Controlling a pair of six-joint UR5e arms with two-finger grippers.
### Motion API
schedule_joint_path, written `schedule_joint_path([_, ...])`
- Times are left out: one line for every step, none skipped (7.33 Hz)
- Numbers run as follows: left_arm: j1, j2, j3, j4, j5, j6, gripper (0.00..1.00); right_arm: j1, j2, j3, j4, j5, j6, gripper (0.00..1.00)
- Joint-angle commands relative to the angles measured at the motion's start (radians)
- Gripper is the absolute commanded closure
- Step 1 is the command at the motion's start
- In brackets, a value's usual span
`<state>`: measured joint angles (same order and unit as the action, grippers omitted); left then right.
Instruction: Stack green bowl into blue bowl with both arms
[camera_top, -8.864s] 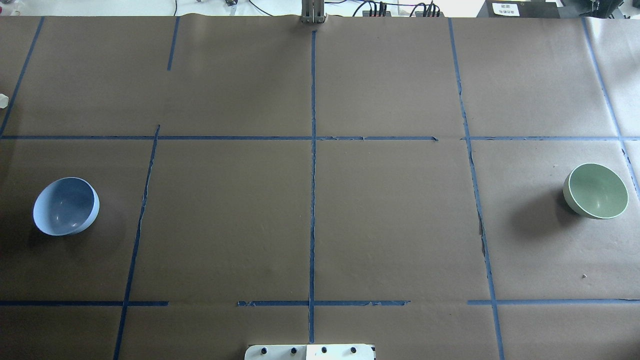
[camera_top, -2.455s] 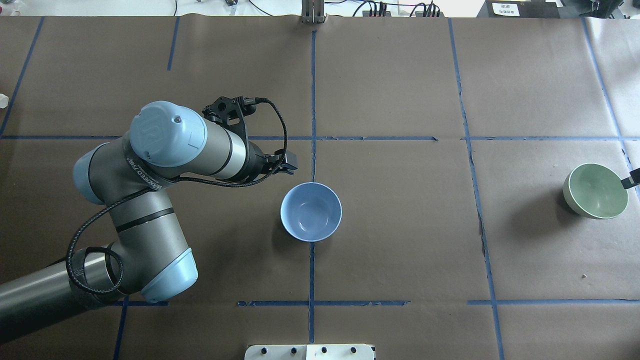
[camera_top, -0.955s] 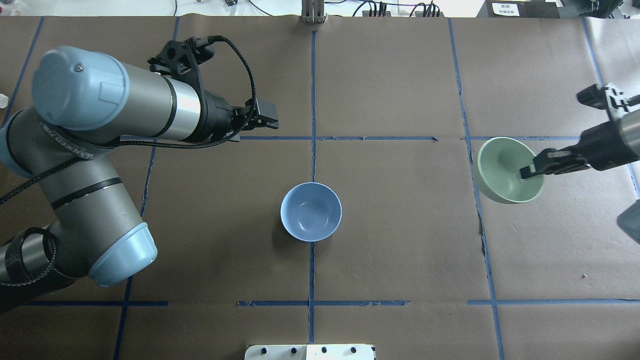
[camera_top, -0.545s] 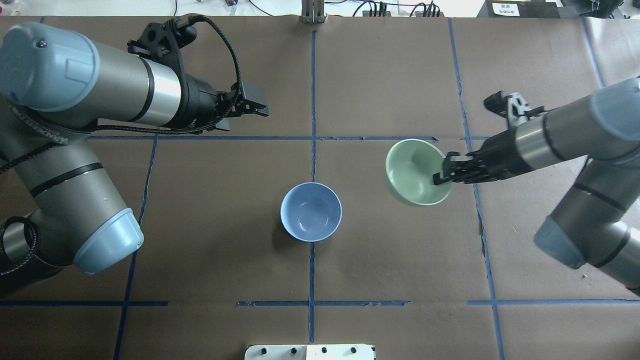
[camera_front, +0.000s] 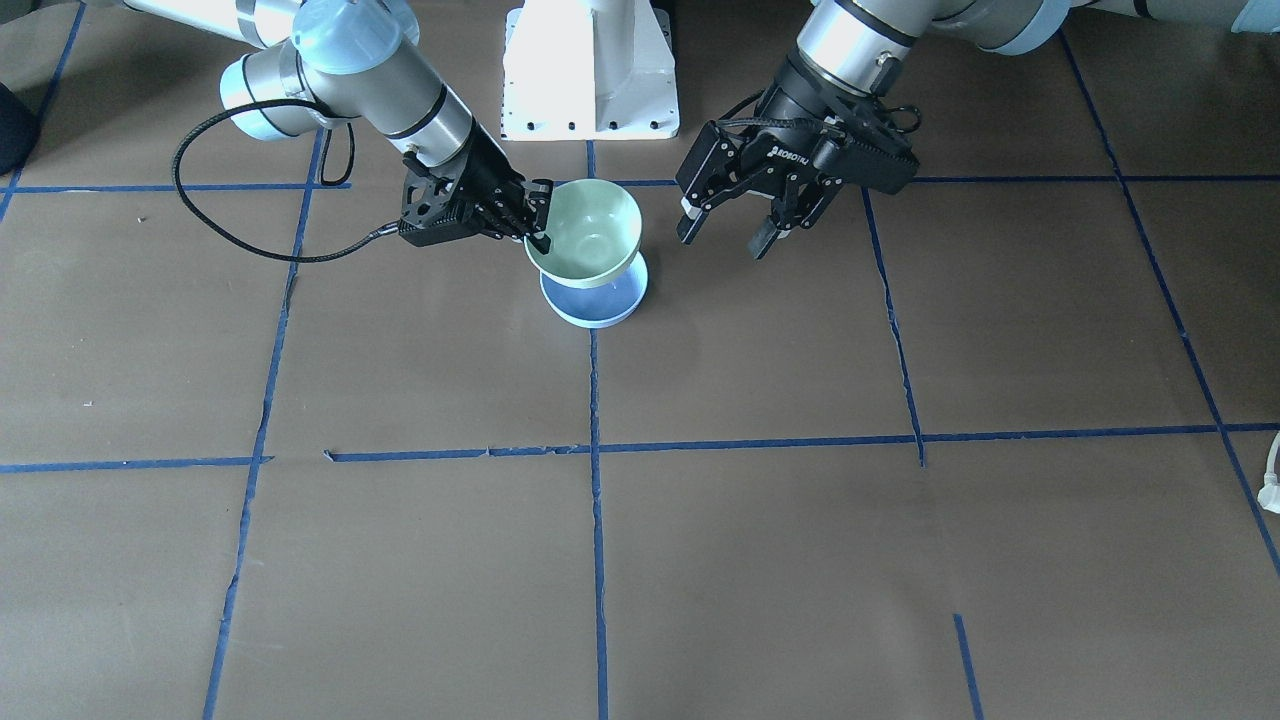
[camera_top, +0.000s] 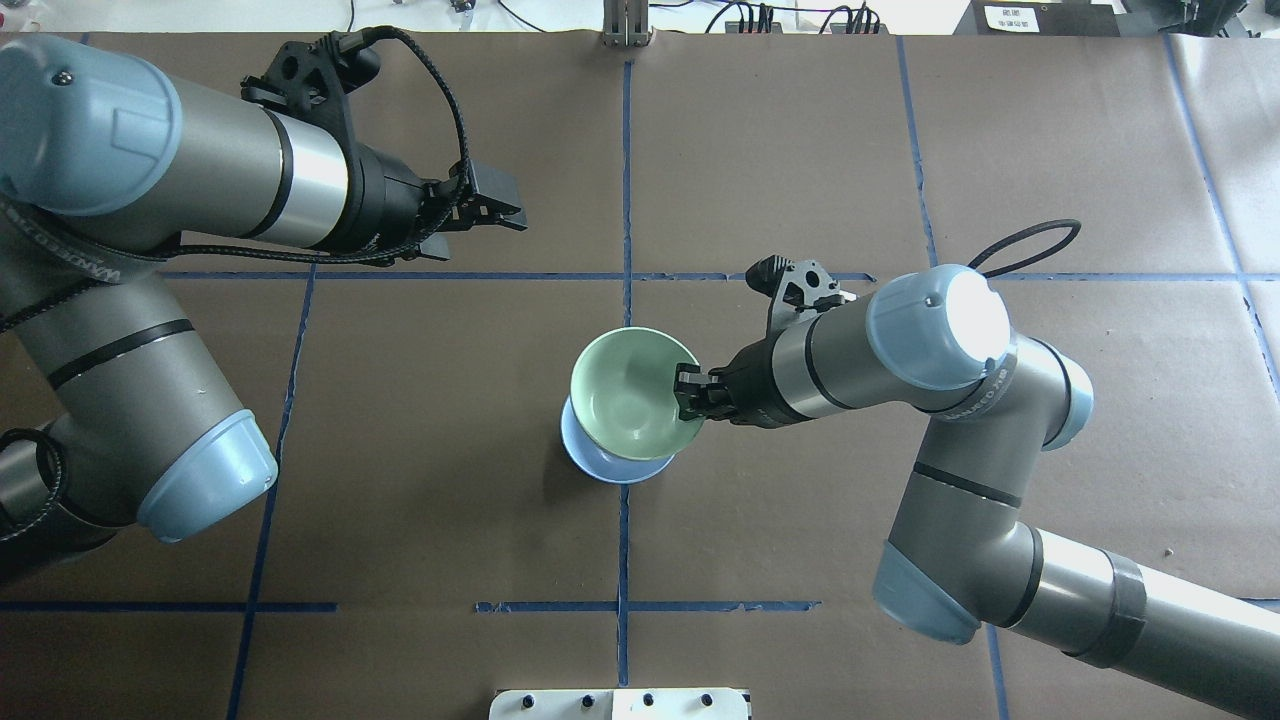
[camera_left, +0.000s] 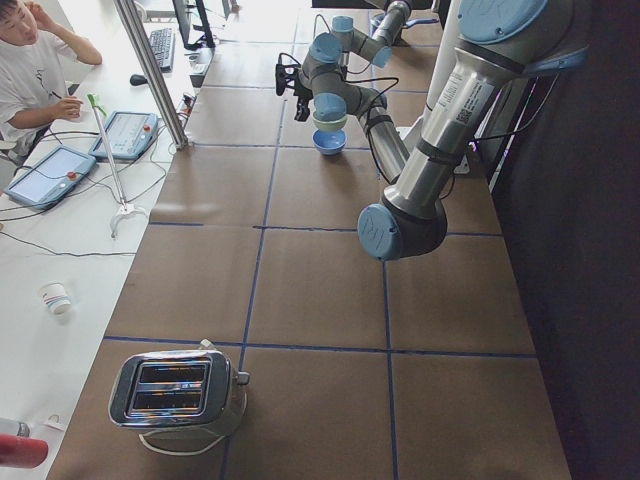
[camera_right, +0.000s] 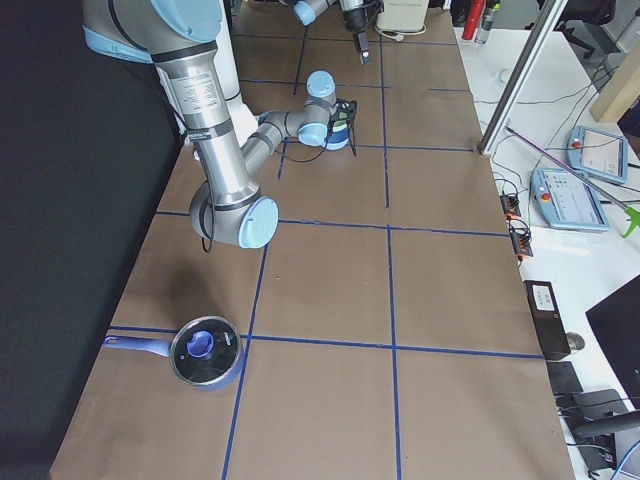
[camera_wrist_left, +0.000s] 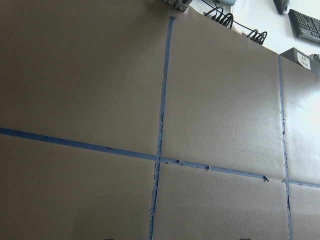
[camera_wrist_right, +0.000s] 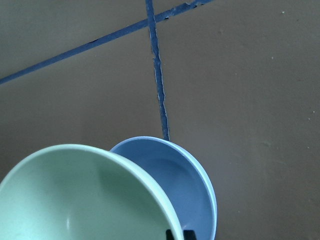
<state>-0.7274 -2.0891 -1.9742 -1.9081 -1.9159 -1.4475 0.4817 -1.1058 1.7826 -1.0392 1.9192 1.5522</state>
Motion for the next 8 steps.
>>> schedule_joint_path([0.002, 0.001, 0.000, 0.000, 0.000, -0.001, 0.13, -0.008, 0.024, -0.037, 0.004, -0.009, 0.012, 1.00])
schedule_joint_path([0.002, 0.001, 0.000, 0.000, 0.000, -0.001, 0.12, -0.008, 0.029, -0.038, 0.004, -0.023, 0.012, 1.00])
schedule_joint_path([0.002, 0.001, 0.000, 0.000, 0.000, -0.001, 0.11, -0.011, 0.029, -0.057, 0.005, -0.032, 0.011, 0.99])
schedule_joint_path([0.002, 0.001, 0.000, 0.000, 0.000, -0.001, 0.11, -0.011, 0.026, -0.058, 0.005, -0.032, 0.003, 0.82])
schedule_joint_path([0.002, 0.003, 0.000, 0.000, 0.000, -0.001, 0.11, -0.005, 0.014, -0.061, 0.002, -0.032, -0.003, 0.01])
schedule_joint_path([0.002, 0.003, 0.000, 0.000, 0.000, -0.001, 0.11, 0.000, -0.015, -0.027, 0.004, -0.034, -0.003, 0.00])
schedule_joint_path([0.005, 0.003, 0.005, 0.000, 0.000, -0.001, 0.11, 0.000, -0.029, -0.002, 0.002, -0.034, -0.003, 0.00])
schedule_joint_path([0.003, 0.003, 0.006, 0.000, 0.000, 0.001, 0.11, 0.003, -0.029, 0.001, 0.002, -0.034, -0.003, 0.00])
